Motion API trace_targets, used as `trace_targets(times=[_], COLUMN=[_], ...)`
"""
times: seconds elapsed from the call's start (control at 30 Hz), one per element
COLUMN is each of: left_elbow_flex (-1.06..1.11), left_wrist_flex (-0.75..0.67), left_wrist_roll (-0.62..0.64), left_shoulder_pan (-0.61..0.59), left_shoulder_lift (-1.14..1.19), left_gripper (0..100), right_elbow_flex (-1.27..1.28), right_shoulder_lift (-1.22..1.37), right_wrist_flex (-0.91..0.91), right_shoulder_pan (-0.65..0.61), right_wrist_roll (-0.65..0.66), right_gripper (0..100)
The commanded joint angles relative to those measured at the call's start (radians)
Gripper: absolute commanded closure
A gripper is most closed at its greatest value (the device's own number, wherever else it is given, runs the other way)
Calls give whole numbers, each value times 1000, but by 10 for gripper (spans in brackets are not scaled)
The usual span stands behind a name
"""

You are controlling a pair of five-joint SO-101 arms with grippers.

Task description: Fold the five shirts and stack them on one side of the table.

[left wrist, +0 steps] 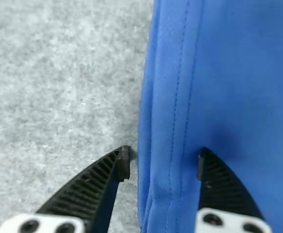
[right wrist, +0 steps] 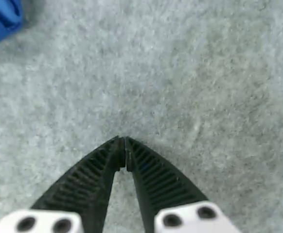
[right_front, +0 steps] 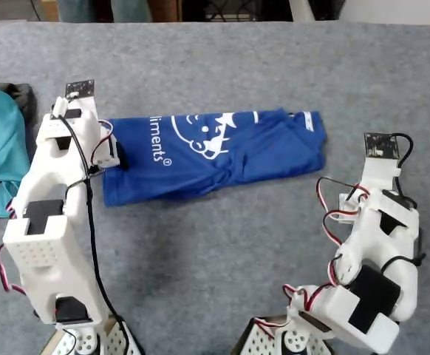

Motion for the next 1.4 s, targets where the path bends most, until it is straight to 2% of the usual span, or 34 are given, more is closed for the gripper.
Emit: trace_targets(times=[0.0, 0.23, 0.43, 0.53, 0.73, 0.83, 1.0, 1.2, 1.37], left_elbow_flex=[-107, -328, -538, -665, -929, -1041, -1119, -1107, -1109], left_wrist_flex=[66, 187, 316, 376, 534, 608, 660, 658, 640], left_wrist_roll=[12, 14, 3, -55, -140, -141, -130, 5, 130], left_shoulder_pan=[5, 2, -102, -156, -162, -110, 64, 280, 414], left_shoulder_lift=[52, 227, 318, 333, 341, 344, 344, 345, 345], left_gripper=[784, 975, 972, 972, 972, 972, 971, 971, 970], right_elbow_flex=[-35, -35, -35, -35, -35, -35, -35, -36, -36], right_shoulder_lift=[1, -1, 1, 1, 1, 1, 1, 1, 1], right_wrist_flex=[-15, -15, -15, -15, -15, -15, -17, -17, -17], right_shoulder_pan=[14, 14, 15, 15, 15, 15, 14, 12, 12], right_wrist_roll=[-2, -2, -2, -2, -3, -3, -3, -3, -2], right_gripper=[984, 984, 984, 984, 984, 984, 984, 984, 984])
